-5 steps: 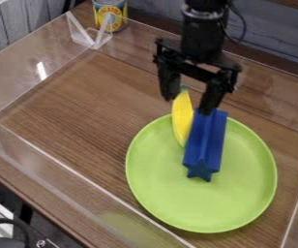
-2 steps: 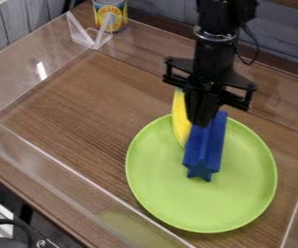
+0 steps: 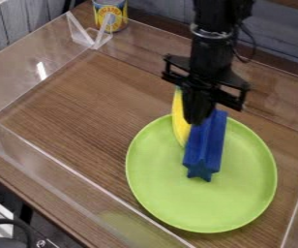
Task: Remove the blue object from inside the green plate and put it on the table
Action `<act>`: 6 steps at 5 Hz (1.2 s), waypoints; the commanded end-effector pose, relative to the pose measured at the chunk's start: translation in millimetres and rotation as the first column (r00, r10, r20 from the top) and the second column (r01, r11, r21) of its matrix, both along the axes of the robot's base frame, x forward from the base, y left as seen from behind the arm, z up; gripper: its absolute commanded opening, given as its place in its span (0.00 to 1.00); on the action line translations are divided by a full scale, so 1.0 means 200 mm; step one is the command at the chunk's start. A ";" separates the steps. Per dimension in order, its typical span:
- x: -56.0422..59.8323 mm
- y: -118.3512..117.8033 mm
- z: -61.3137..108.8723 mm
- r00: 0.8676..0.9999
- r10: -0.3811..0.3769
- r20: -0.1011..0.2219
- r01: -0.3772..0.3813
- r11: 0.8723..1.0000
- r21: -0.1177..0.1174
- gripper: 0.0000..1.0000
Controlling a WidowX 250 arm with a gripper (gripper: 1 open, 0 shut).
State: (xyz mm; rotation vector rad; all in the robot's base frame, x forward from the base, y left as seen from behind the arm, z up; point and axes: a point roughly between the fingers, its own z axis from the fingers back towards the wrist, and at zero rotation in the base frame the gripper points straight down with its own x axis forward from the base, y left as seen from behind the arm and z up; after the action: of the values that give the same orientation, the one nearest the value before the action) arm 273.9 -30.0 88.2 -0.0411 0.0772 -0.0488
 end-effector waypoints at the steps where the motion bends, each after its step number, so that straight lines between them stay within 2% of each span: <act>1: 0.05 0.05 0.13 0.995 0.045 0.092 -0.044 0.999 -0.011 0.00; 2: 0.06 0.07 0.17 0.991 0.077 0.107 -0.075 0.997 -0.019 0.00; 4: 0.04 0.09 0.27 0.987 0.032 0.156 -0.027 0.999 -0.039 0.00; 5: 0.04 0.07 0.25 0.987 0.000 0.161 0.007 0.999 -0.040 1.00; 6: 0.01 0.09 0.24 0.987 0.000 0.159 0.006 0.999 -0.042 1.00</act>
State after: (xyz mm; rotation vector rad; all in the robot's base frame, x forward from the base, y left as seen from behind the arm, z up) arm 274.3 -15.3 122.0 -0.0798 -0.0245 -0.0656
